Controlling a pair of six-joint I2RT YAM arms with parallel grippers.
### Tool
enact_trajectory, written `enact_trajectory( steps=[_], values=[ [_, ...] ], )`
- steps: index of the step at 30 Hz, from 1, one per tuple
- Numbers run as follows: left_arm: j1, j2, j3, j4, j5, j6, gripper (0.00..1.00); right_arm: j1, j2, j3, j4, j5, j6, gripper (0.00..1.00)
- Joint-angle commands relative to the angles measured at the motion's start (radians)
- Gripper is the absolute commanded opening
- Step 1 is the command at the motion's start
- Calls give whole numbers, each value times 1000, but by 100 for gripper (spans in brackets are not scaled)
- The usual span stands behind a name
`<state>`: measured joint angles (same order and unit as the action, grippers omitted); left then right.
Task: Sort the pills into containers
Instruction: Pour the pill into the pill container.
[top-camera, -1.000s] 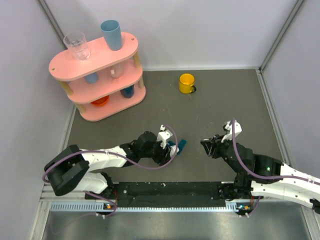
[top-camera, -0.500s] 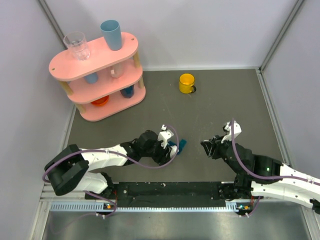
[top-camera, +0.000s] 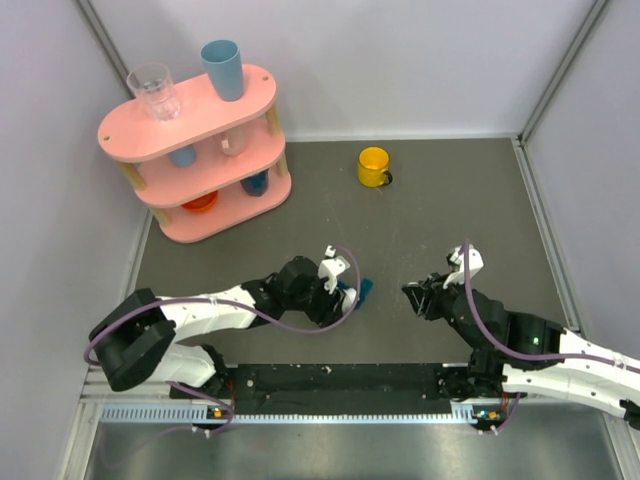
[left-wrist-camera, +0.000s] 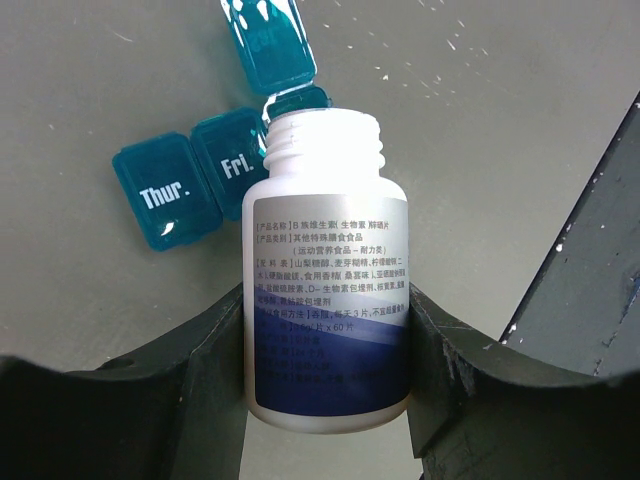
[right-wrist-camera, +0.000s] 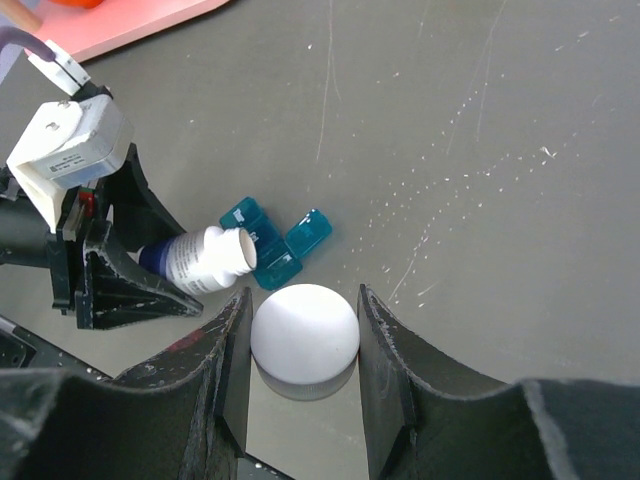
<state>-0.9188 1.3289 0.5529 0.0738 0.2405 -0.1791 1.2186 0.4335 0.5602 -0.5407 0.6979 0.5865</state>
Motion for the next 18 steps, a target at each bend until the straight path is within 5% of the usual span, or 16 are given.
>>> enact_trajectory(
  steps=[1, 18],
  values=[
    [0, -2, 50, -5, -10, 23, 0, -7, -19, -6, 21, 0, 12, 0],
    [-18, 46, 100, -57, -33, 35, 0, -13, -24, -14, 21, -6, 12, 0]
  ],
)
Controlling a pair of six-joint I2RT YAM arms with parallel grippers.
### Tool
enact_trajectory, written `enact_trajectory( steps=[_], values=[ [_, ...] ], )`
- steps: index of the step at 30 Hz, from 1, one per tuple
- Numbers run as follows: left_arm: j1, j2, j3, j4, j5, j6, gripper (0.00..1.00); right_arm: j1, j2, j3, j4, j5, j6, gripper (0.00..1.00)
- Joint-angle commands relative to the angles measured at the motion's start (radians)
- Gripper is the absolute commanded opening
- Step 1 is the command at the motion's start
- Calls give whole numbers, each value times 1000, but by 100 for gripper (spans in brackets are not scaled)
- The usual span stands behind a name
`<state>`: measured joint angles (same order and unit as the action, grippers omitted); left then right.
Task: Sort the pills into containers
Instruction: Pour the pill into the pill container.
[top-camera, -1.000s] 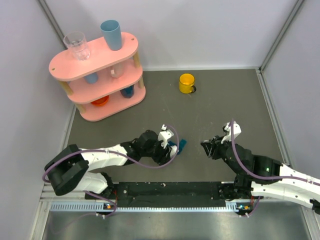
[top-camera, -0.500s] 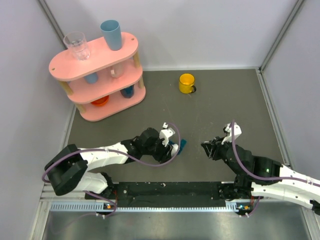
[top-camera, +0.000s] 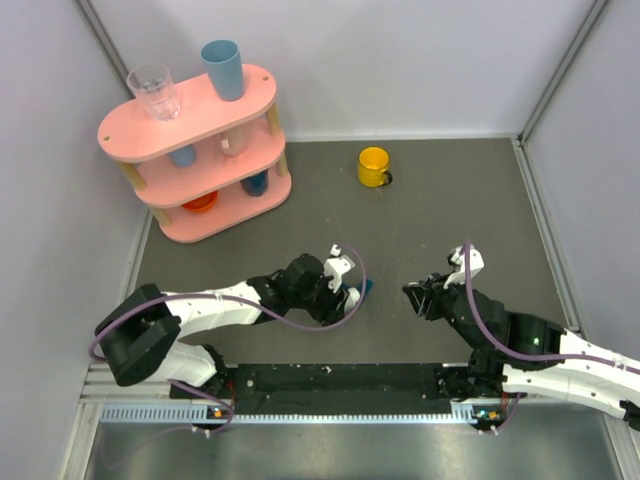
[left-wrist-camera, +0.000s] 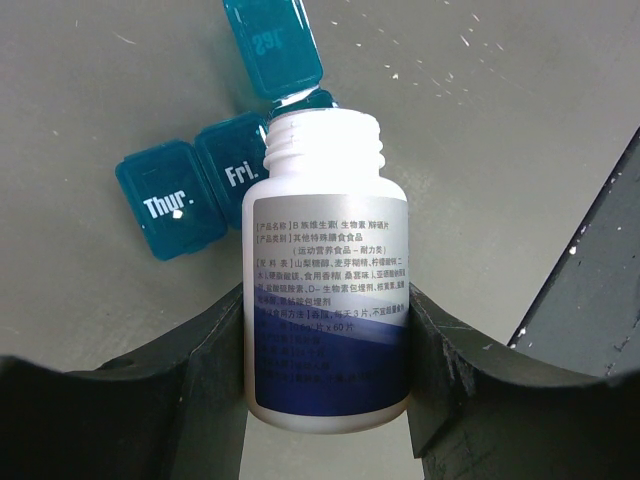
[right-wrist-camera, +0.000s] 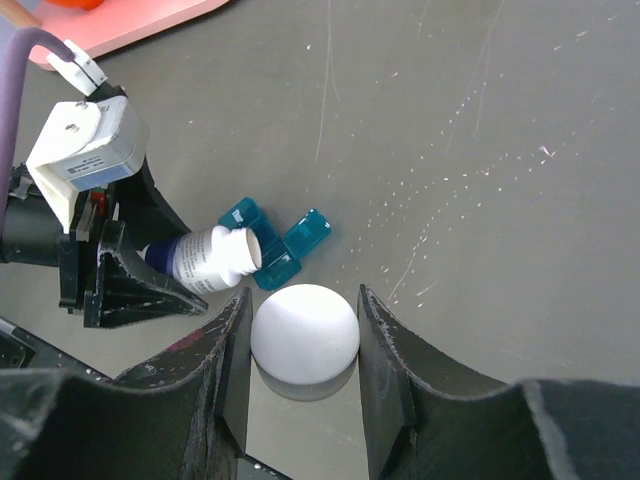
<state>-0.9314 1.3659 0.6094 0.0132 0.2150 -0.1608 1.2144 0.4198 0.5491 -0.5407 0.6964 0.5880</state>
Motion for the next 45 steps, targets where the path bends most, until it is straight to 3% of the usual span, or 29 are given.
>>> enact_trajectory(
  steps=[1, 45],
  values=[
    [-6, 10, 44, -1, -9, 18, 0, -9, -9, -3, 21, -6, 9, 0],
    [-20, 73, 174, -209, -37, 61, 0, -16, -16, -28, 19, -20, 24, 0]
  ],
)
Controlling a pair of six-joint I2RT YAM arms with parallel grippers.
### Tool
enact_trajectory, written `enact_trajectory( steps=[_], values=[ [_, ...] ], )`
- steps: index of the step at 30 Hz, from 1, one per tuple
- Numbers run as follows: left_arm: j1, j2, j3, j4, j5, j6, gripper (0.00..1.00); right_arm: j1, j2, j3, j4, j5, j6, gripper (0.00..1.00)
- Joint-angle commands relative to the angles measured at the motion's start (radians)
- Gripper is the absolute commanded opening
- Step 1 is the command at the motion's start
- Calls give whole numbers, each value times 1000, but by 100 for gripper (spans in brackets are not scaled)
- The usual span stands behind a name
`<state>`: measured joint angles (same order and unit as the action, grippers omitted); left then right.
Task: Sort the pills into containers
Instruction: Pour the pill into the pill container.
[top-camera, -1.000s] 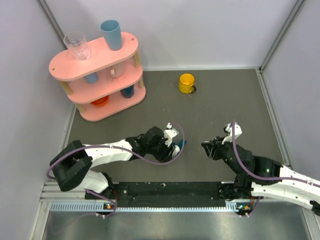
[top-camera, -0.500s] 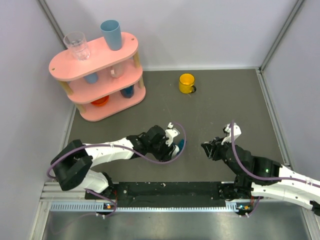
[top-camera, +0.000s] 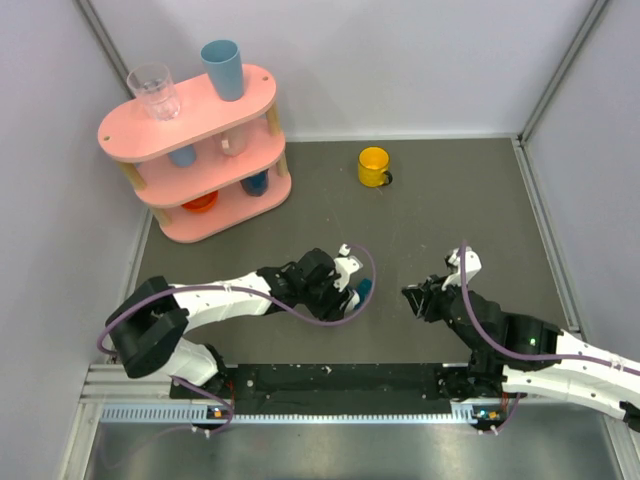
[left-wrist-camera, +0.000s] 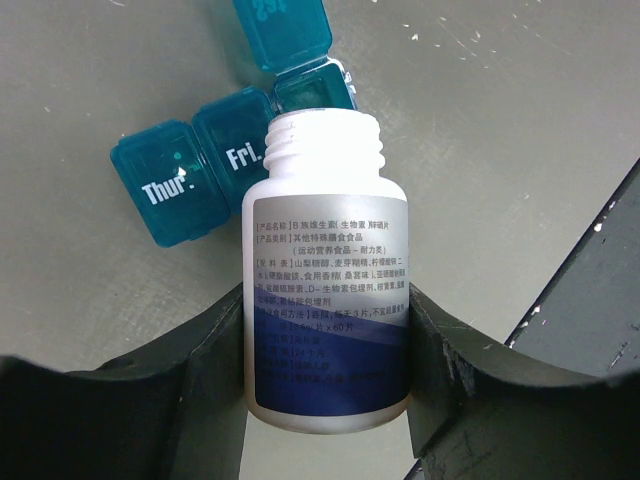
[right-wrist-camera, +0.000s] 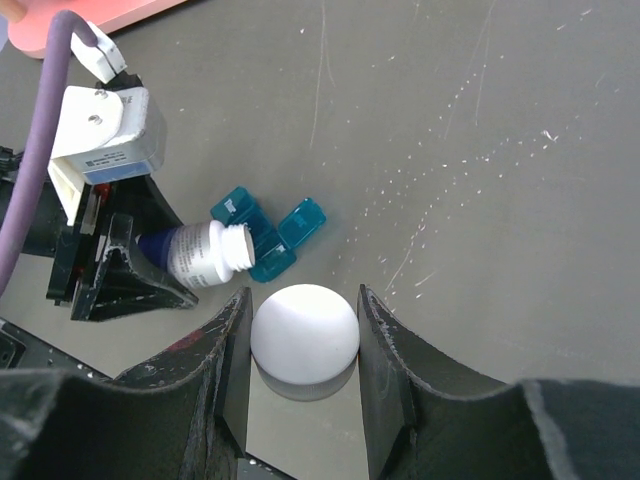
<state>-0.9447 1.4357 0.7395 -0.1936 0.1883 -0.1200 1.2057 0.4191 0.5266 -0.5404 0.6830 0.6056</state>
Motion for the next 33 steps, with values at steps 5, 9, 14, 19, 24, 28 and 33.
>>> enact_trajectory(
  steps=[5, 9, 14, 19, 24, 28, 33],
  values=[
    [-9, 11, 54, -13, -16, 20, 0, -11, -19, -7, 20, -8, 6, 0],
    [-14, 17, 58, -26, -20, 22, 0, -11, -22, -10, 20, -8, 8, 0],
    [-17, 25, 74, -47, -26, 26, 0, -11, -22, -13, 20, -10, 10, 0],
    [-20, 28, 86, -64, -32, 28, 0, -11, -23, -16, 20, -11, 11, 0],
    [-22, 25, 98, -86, -39, 31, 0, -12, -26, -17, 20, -14, 11, 0],
    [-22, 19, 100, -95, -43, 33, 0, -14, -25, -19, 20, -14, 11, 0],
    [-22, 14, 104, -104, -38, 34, 0, -14, -26, -22, 20, -16, 13, 0]
  ],
)
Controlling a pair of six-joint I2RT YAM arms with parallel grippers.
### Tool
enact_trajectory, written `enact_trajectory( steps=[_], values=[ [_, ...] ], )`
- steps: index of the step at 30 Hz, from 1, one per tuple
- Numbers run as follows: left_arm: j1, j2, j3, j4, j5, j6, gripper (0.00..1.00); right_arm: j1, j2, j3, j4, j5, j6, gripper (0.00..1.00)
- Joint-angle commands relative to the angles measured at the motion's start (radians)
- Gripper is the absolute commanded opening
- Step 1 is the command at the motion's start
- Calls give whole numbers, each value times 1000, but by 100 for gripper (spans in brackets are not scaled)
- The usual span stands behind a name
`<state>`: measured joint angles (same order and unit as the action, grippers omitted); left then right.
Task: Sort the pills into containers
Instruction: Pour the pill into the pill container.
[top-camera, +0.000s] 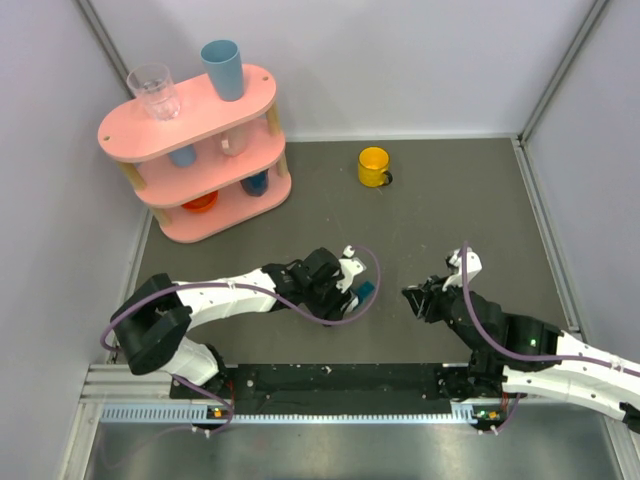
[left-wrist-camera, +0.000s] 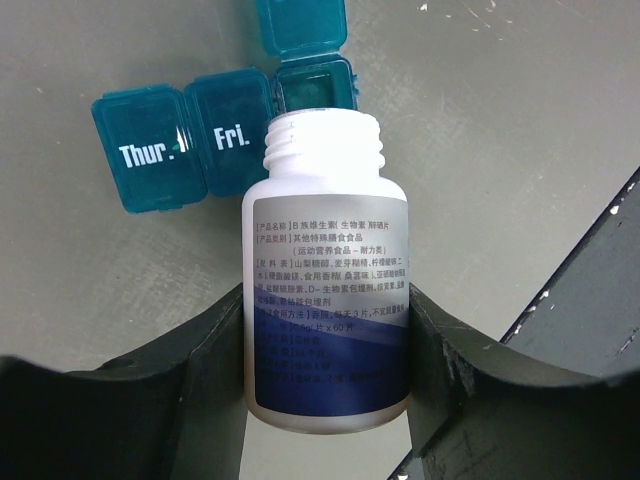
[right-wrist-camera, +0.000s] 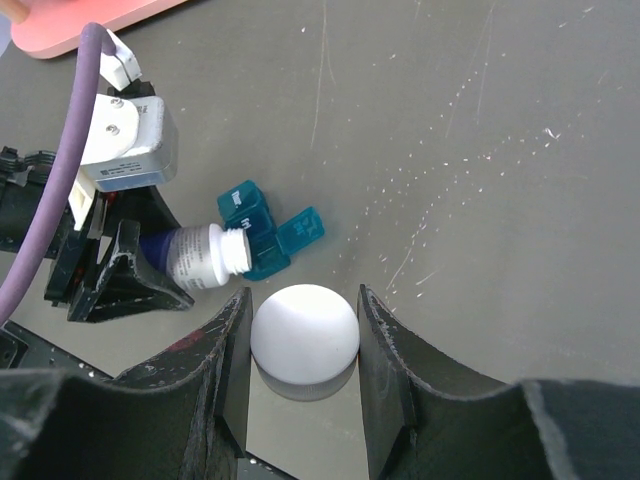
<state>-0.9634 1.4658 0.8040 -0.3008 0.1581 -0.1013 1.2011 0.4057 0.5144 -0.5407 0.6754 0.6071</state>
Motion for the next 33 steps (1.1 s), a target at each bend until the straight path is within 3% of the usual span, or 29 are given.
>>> enact_trajectory(
  steps=[1, 33],
  values=[
    [-3, -16, 40, 2, -9, 17, 0, -9, -13, -10, 21, -8, 10, 0],
    [-6, -16, 83, -73, -14, 35, 0, -14, -15, -22, 21, -17, 16, 0]
  ],
)
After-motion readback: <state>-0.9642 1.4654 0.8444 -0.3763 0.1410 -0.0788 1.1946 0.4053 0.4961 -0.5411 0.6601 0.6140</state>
